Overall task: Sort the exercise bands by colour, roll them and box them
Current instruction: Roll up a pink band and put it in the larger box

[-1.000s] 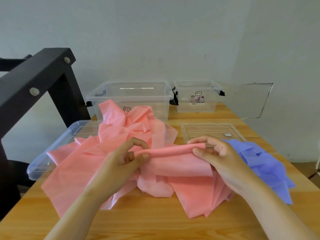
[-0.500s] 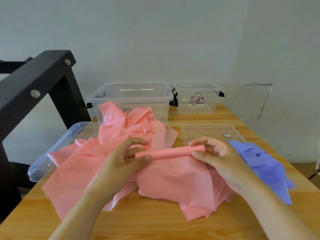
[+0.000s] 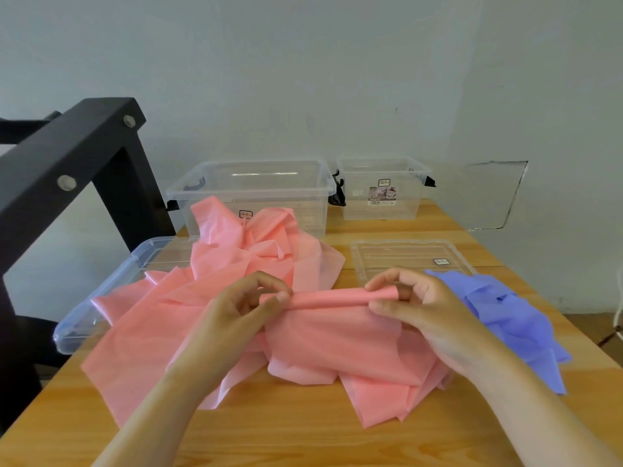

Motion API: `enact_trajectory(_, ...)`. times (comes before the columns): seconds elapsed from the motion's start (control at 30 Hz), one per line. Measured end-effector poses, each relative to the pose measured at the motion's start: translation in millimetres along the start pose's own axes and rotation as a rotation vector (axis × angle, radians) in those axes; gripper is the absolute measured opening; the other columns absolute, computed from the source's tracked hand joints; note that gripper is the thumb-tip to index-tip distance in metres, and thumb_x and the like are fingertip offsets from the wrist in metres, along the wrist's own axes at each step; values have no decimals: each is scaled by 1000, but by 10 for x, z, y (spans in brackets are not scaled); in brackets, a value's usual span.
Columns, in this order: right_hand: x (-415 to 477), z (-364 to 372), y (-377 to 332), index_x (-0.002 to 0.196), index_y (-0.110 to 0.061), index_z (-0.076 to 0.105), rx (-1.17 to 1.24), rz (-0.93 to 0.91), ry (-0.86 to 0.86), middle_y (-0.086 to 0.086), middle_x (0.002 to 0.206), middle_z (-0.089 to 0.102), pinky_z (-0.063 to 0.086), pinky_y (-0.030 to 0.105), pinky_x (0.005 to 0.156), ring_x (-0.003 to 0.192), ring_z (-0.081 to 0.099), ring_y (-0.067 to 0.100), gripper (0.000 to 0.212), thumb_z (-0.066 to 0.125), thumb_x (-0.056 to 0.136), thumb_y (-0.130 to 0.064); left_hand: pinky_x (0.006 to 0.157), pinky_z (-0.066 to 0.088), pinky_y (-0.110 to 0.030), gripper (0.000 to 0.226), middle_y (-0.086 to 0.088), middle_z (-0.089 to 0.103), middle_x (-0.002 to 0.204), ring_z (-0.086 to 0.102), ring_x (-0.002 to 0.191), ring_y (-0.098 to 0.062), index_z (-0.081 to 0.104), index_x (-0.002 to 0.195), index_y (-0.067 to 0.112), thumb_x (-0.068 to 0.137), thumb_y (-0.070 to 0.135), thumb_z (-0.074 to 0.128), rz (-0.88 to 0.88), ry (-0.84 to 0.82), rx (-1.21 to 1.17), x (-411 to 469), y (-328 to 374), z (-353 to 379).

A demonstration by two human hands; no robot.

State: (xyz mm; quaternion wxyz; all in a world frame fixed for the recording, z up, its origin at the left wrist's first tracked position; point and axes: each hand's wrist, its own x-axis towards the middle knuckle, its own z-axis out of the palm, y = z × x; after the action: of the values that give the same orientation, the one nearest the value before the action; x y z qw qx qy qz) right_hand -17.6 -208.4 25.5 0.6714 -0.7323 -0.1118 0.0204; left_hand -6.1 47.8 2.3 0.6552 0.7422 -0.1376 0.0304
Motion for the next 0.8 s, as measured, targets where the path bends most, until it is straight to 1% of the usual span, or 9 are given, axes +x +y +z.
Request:
enact_trajectory(0.13,22,10,43,90,-24,69,-36,-2,48,-5,78,70,47,12,66,73,63,4,21,70,84,-5,69,50,-18,23,6,74,89,67,81,-9,70,99,31,83,16,73,-27,4,30,19,-1,30)
enact_trajectory(0.23,28,7,54,95,-22,72,-64,-13,72,-9,86,74,48,11,71,82,66,2,25,70,82,0,74,51,-36,12,4,71,86,63,81,-13,71,97,32,86,26,72,-17,4,87,22,-37,11)
enact_trajectory(0.3,28,10,57,87,-23,73,-66,-35,77,-10,85,73,47,11,71,81,65,1,22,69,84,-2,73,49,-51,25,-16,63,80,56,74,-23,67,106,31,85,44,69,-25,-35,84,11,-45,8)
enact_trajectory(0.43,30,5,49,85,-30,72,-18,-31,30,0,86,70,45,24,71,80,61,12,20,70,86,-10,61,48,-34,22,-9,53,69,52,67,-22,67,103,26,86,39,70,-70,-85,-18,-4,-28,6)
enact_trajectory(0.53,18,-12,37,84,-30,72,37,13,-34,3,84,70,48,21,66,77,62,14,24,71,83,-6,55,48,-24,26,-5,52,71,52,66,-17,68,94,21,80,42,75,-89,-81,-84,-12,-9,5)
enact_trajectory(0.63,22,3,33,83,-29,71,45,33,-37,6,85,65,47,25,69,78,60,17,14,81,74,-26,60,44,-29,38,-5,51,74,49,68,-18,66,92,21,71,53,67,-65,-47,-42,-6,-11,3)
enact_trajectory(0.7,30,5,59,83,-30,71,-30,11,11,10,88,55,40,33,75,80,53,22,22,77,70,-45,66,36,-34,37,-3,53,72,46,70,-19,67,94,25,71,54,66,-42,-38,15,-15,-12,-1)
enact_trajectory(0.73,33,7,58,83,-30,71,-47,2,22,10,87,55,38,34,76,80,51,22,20,76,71,-46,68,35,-34,32,-1,58,72,47,70,-18,66,96,27,73,50,68,-39,-39,31,-20,-6,-1)
enact_trajectory(0.8,36,-4,53,85,-31,71,-28,10,21,8,84,66,45,27,72,77,59,20,9,76,80,-26,71,41,-34,17,1,68,80,56,73,-15,67,98,31,83,29,74,-33,-51,15,-14,-2,6)
